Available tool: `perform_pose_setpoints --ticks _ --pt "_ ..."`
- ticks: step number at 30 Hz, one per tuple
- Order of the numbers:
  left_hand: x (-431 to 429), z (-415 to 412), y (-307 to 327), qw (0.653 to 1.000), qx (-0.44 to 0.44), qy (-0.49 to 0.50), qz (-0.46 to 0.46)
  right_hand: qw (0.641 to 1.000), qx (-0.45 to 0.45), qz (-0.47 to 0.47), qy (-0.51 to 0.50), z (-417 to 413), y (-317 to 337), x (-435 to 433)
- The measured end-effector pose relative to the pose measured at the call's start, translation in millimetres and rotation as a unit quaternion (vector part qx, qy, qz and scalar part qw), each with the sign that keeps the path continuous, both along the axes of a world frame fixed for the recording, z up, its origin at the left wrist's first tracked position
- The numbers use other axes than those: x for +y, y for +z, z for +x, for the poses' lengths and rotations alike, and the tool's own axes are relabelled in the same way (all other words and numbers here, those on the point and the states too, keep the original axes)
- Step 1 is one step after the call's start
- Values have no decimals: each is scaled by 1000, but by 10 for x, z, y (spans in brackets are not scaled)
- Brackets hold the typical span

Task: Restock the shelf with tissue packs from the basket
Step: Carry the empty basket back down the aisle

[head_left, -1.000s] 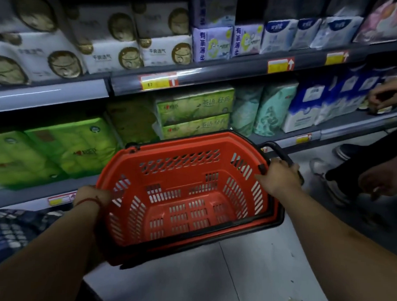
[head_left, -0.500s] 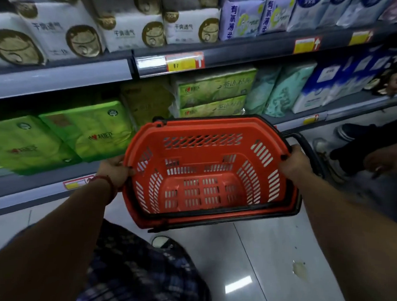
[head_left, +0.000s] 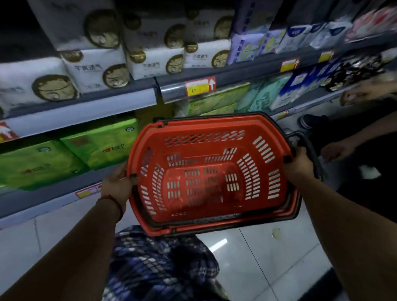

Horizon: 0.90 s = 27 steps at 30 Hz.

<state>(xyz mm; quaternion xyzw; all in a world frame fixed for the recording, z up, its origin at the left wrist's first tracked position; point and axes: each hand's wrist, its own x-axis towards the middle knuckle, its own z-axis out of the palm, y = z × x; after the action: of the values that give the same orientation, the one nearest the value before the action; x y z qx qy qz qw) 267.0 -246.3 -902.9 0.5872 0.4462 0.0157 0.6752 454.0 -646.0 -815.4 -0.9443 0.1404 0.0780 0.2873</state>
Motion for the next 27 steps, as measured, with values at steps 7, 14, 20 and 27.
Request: perform_pose_setpoints --ticks 7,14,20,27 --pt "357 -836 867 995 25 87 -35 997 62 43 11 -530 961 556" --pt "884 -2402 2195 966 60 248 -45 982 115 51 139 -1059 1837 1693" --pt "1375 -3997 3408 927 66 369 3 934 114 64 333 -1689 2158 3008" --pt "1718 -5928 4696 857 51 509 63 862 118 95 485 -3315 3181 4699"
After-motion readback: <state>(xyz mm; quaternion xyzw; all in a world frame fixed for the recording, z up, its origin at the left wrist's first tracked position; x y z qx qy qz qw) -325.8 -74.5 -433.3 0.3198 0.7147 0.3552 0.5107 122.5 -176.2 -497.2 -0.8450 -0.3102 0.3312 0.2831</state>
